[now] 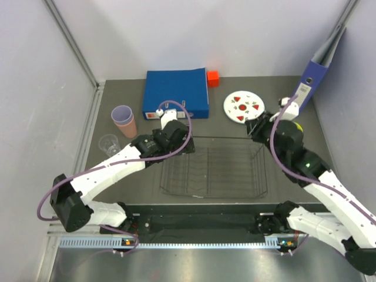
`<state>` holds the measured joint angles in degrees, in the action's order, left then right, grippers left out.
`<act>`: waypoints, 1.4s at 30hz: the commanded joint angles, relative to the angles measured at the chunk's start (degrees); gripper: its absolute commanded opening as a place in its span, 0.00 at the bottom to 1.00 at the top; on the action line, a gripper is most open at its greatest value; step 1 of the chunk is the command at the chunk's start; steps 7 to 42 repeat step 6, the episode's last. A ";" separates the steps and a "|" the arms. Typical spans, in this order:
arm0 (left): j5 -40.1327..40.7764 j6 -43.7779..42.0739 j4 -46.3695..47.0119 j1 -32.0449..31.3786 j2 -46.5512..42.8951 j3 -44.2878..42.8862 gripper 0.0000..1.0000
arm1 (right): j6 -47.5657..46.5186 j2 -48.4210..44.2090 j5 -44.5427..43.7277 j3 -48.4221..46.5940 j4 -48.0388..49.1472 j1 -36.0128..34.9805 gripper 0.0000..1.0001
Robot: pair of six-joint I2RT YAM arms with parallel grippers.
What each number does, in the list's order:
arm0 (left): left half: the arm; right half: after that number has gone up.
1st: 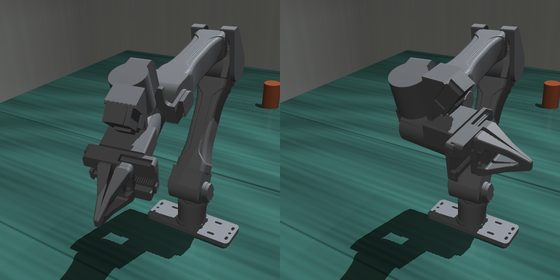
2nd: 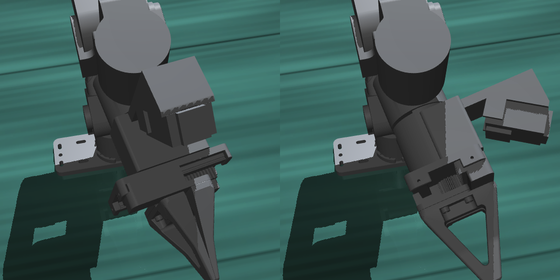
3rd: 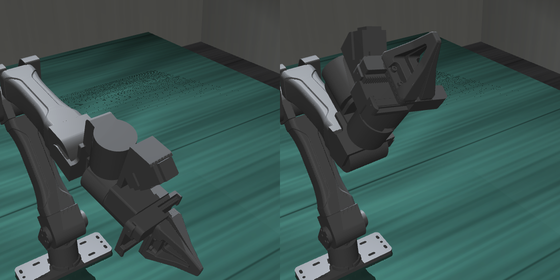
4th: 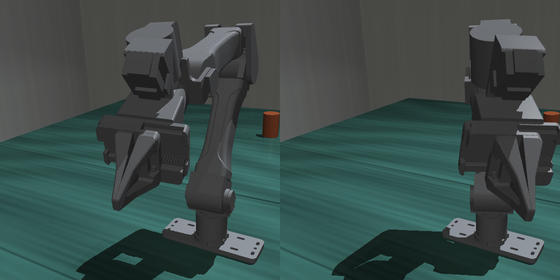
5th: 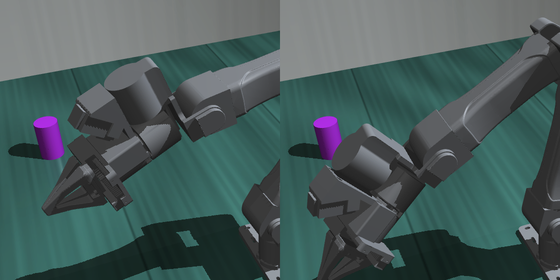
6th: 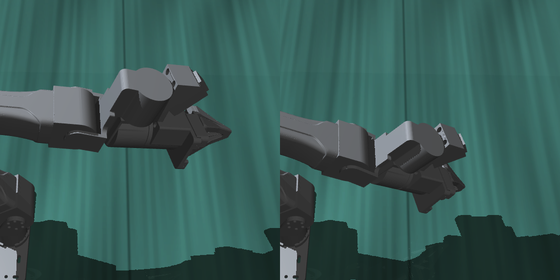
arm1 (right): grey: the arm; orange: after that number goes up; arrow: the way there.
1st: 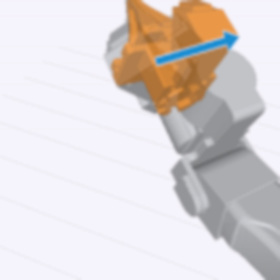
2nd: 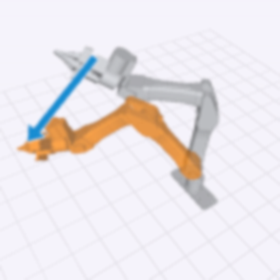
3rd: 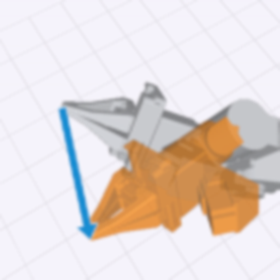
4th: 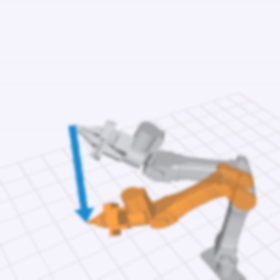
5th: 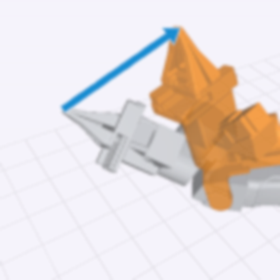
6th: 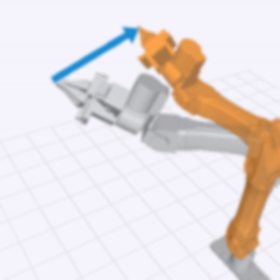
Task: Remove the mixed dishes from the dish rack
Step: Reset both arms
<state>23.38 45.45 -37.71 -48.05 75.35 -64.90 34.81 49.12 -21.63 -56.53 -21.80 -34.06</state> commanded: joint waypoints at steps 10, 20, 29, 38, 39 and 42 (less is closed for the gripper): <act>4.31 -0.89 -3.41 0.07 -3.55 -1.88 0.99 | -4.83 2.90 -25.12 3.10 -1.05 -19.10 0.40; 4.31 -0.89 -3.41 0.07 -3.55 -1.88 0.99 | -4.83 2.90 -25.12 3.10 -1.05 -19.10 0.40; 4.31 -0.89 -3.41 0.07 -3.55 -1.88 0.99 | -4.83 2.90 -25.12 3.10 -1.05 -19.10 0.40; 4.31 -0.89 -3.41 0.07 -3.55 -1.88 0.99 | -4.83 2.90 -25.12 3.10 -1.05 -19.10 0.40; 4.31 -0.89 -3.41 0.07 -3.55 -1.88 0.99 | -4.83 2.90 -25.12 3.10 -1.05 -19.10 0.40; 4.31 -0.89 -3.41 0.07 -3.55 -1.88 0.99 | -4.83 2.90 -25.12 3.10 -1.05 -19.10 0.40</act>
